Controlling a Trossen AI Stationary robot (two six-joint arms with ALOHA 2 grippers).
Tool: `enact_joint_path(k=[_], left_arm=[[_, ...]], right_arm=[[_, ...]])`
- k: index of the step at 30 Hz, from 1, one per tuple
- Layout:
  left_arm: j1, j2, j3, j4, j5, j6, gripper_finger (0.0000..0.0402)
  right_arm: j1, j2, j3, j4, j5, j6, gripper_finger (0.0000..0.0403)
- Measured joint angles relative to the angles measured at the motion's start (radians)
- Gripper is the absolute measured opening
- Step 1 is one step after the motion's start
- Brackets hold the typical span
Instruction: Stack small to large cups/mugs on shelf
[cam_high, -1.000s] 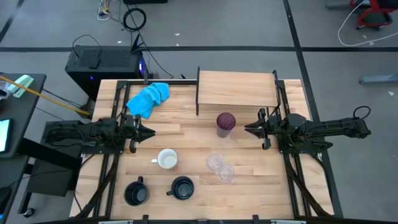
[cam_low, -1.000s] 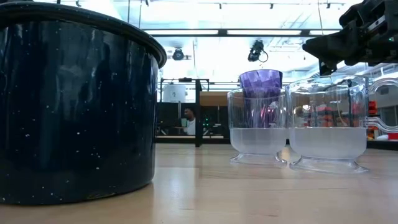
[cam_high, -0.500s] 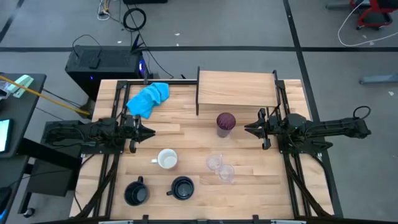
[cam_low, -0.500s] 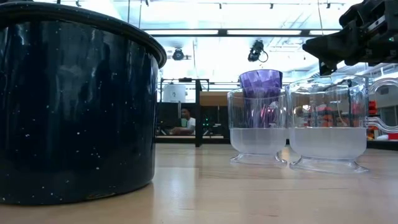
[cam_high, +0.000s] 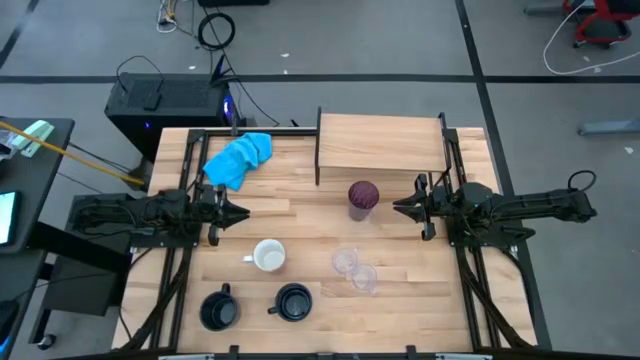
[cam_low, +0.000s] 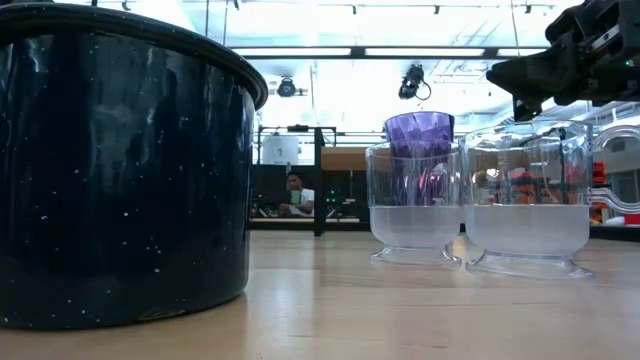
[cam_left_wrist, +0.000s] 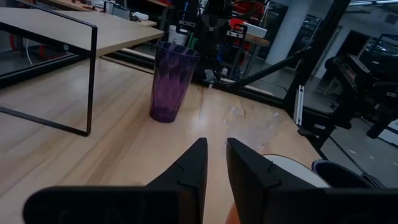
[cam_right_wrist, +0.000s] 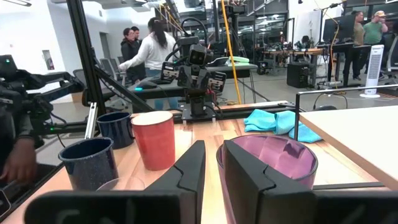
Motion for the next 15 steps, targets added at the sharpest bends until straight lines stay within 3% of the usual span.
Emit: enact_joint_path(k=[15], left_arm=[[0.0, 0.0, 0.0, 0.0, 0.0, 0.0, 0.0069]], right_arm=[[0.0, 0.0, 0.0, 0.0, 0.0, 0.0, 0.0065]])
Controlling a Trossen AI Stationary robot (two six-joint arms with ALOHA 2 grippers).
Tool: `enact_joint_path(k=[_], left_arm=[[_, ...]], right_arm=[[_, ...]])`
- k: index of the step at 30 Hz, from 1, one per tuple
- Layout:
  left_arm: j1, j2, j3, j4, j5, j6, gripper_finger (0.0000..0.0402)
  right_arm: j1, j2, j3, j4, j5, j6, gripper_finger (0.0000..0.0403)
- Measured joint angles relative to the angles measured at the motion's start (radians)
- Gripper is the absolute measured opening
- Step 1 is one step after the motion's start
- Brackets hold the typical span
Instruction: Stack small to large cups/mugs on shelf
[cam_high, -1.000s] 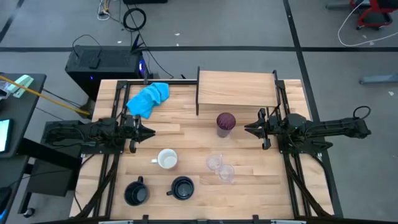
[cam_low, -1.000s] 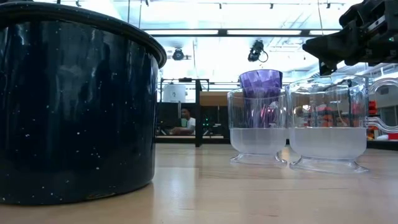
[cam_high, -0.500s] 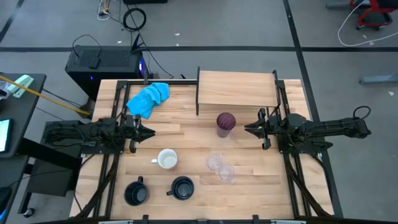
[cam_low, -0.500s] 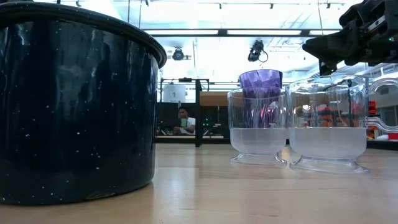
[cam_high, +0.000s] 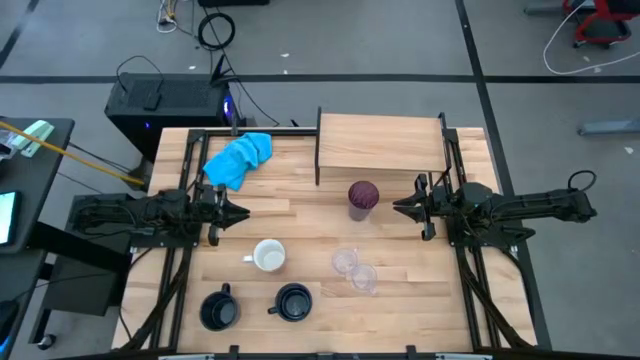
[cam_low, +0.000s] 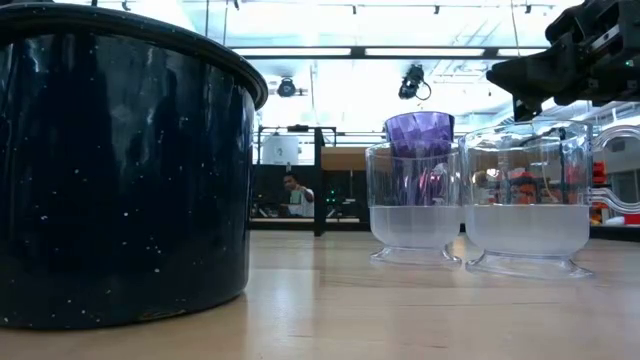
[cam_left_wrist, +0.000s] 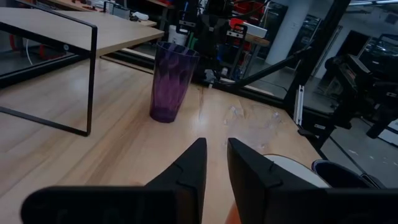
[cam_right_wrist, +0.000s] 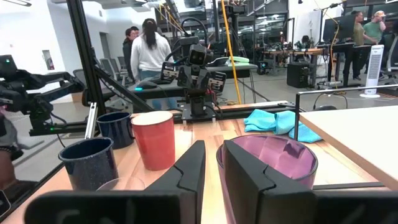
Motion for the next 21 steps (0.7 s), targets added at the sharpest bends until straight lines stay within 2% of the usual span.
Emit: enact_joint_path(k=[21], left_arm=[[0.0, 0.0, 0.0, 0.0, 0.0, 0.0, 0.0068]], right_arm=[[0.0, 0.0, 0.0, 0.017, 0.0, 0.0, 0.0065]])
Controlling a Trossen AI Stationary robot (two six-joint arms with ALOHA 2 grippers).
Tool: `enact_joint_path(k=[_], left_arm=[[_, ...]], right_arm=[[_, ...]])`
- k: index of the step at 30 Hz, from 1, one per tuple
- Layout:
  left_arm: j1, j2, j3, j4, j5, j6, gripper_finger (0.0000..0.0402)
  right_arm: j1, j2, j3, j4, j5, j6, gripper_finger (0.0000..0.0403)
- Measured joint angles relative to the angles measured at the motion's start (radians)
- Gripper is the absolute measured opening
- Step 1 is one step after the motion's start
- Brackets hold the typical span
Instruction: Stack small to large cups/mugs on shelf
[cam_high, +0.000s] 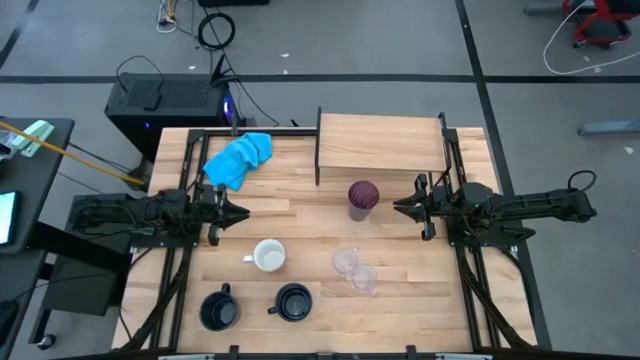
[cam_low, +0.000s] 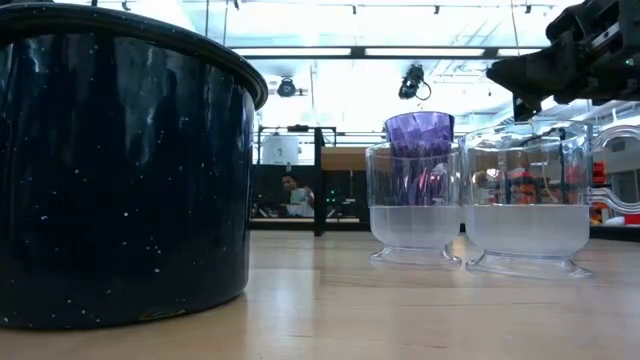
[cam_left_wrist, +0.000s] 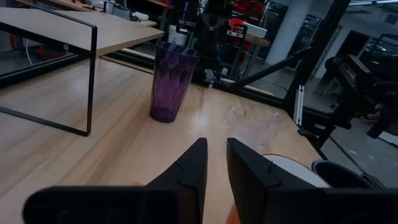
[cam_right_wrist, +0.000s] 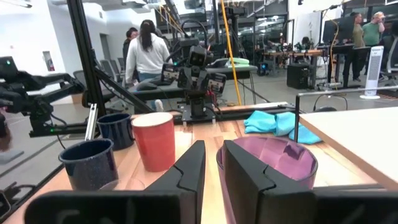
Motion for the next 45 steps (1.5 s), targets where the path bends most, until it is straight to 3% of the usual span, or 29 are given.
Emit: enact_joint_path(k=[12, 18, 25, 30, 38, 41, 45], left_arm=[[0.0, 0.0, 0.001, 0.041, -0.001, 0.069, 0.0071], [0.0, 0.0, 0.001, 0.189, -0.001, 0.045, 0.007], [0.0, 0.0, 0.001, 0.364, -0.019, 0.231, 0.0075], [0.0, 0.001, 0.001, 0.417, -0.032, 0.383, 0.0069], [0.0, 0.0, 0.0, 0.596, -0.181, 0.635, 0.0057], [0.0, 0.0, 0.0, 0.653, -0.184, 0.779, 0.0055], [0.0, 0.0, 0.0, 0.679, -0.185, 0.854, 0.0056]], right_arm=[[0.0, 0.0, 0.0, 0.239, 0.04, -0.056, 0.0065], [0.0, 0.0, 0.001, 0.255, 0.089, -0.05, 0.0065], [0.0, 0.007, 0.002, 0.252, 0.09, 0.059, 0.0065], [0.0, 0.058, 0.002, 0.174, 0.096, 0.154, 0.0065], [0.0, 0.153, 0.021, 0.079, 0.106, 0.142, 0.0065], [0.0, 0.178, 0.087, -0.098, 0.136, 0.16, 0.0068], [0.0, 0.228, 0.232, -0.418, 0.191, 0.196, 0.0091]])
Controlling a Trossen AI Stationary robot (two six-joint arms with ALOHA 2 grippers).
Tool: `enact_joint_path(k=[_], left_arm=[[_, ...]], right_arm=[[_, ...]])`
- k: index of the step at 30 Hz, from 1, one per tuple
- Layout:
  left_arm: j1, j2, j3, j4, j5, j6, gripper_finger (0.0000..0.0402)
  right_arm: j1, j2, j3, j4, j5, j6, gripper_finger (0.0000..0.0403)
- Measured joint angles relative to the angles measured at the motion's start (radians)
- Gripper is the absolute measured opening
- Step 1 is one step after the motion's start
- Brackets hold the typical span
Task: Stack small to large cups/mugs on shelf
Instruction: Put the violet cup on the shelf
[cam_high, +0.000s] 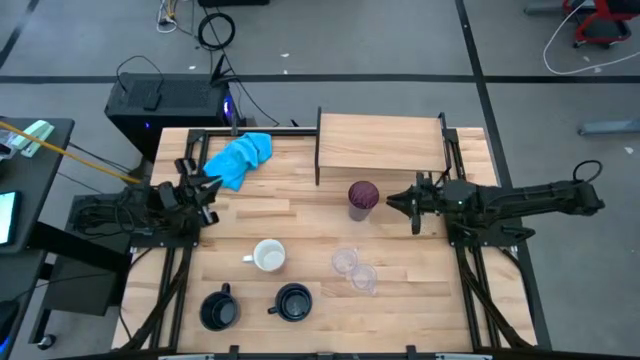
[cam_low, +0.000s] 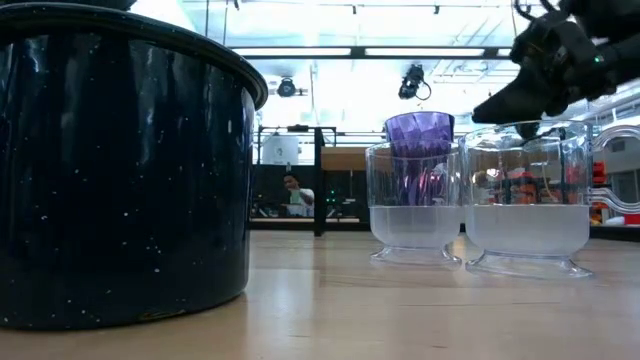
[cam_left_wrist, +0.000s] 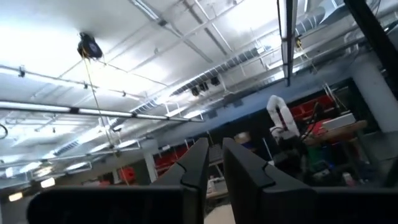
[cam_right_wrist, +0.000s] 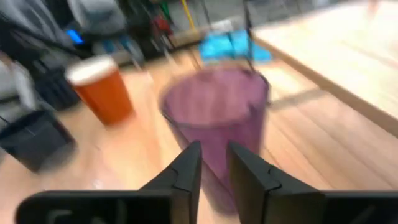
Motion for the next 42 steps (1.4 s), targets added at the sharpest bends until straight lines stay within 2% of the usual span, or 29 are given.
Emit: enact_joint_path(k=[5, 10, 19, 26, 29, 36, 42], left_arm=[[0.0, 0.0, 0.001, 0.041, 0.0, 0.08, 0.0052], [0.0, 0.0, 0.021, 0.072, 0.0, 0.091, 0.0045], [0.0, 0.0, 0.028, 0.085, 0.0, 0.095, 0.0035], [0.0, 0.0, 0.028, 0.087, 0.0, 0.071, 0.0035], [0.0, 0.0, 0.028, 0.087, 0.0, 0.062, 0.0032], [0.0, 0.0, 0.029, 0.102, 0.0, 0.03, 0.0023], [0.0, 0.0, 0.029, 0.103, 0.0, 0.011, 0.0027]], right_arm=[[0.0, 0.071, 0.157, -0.272, 0.012, 0.07, 0.0147], [0.001, 0.148, 0.229, -0.484, -0.012, 0.138, 0.0211], [0.001, 0.31, 0.219, -0.503, -0.042, 0.183, 0.0288], [0.004, 0.403, 0.219, -0.427, -0.003, 0.18, 0.0303], [0.032, 0.429, 0.219, -0.361, 0.035, 0.17, 0.0303], [0.11, 0.479, 0.218, -0.338, 0.135, 0.209, 0.0303], [0.14, 0.515, 0.218, -0.305, 0.148, 0.228, 0.0304]])
